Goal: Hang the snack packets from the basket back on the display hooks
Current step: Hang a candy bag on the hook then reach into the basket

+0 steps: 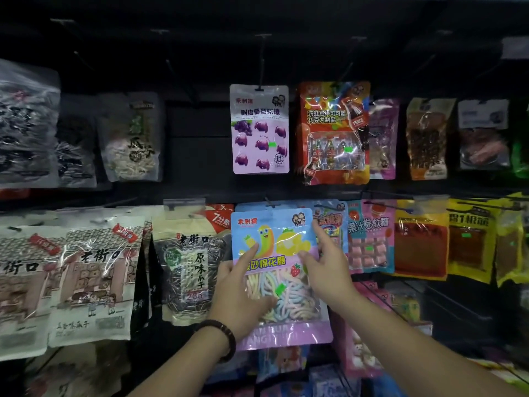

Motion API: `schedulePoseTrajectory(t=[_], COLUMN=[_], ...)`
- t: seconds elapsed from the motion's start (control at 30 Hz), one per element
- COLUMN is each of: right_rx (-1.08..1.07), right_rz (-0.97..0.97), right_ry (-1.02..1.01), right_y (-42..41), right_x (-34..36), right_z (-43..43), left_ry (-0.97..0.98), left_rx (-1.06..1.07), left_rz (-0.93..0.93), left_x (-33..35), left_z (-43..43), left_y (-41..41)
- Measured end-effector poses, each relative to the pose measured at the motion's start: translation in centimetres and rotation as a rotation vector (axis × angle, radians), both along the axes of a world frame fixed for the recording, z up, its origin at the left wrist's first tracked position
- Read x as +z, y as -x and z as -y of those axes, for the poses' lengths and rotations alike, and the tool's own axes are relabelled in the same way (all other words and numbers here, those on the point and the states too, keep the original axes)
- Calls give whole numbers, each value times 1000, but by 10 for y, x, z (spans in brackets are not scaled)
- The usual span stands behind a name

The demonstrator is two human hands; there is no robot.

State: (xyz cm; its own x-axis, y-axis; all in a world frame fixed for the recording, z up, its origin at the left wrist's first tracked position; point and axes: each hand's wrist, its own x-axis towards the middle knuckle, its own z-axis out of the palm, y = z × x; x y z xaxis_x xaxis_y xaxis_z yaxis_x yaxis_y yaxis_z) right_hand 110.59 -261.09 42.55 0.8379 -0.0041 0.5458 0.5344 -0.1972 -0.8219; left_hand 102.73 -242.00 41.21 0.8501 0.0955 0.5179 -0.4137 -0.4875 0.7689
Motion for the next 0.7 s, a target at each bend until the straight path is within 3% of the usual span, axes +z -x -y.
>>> schedulePoseTrajectory(t=[0.37, 0.57, 0.7], right_rx=[-85, -187, -147], right_rz=[-37, -88, -177], right_ry=[89, 449, 620], right_y=[-11, -12, -7], right_x=[-1, 7, 4], right_z=[-4, -11, -9], left_ry=[-70, -171, -211], left_rx=[79, 176, 205], left_rz=[-50, -104, -148], left_x=[-8, -14, -22], left_z=[-4, -1, 1], left_y=[-27, -51, -56])
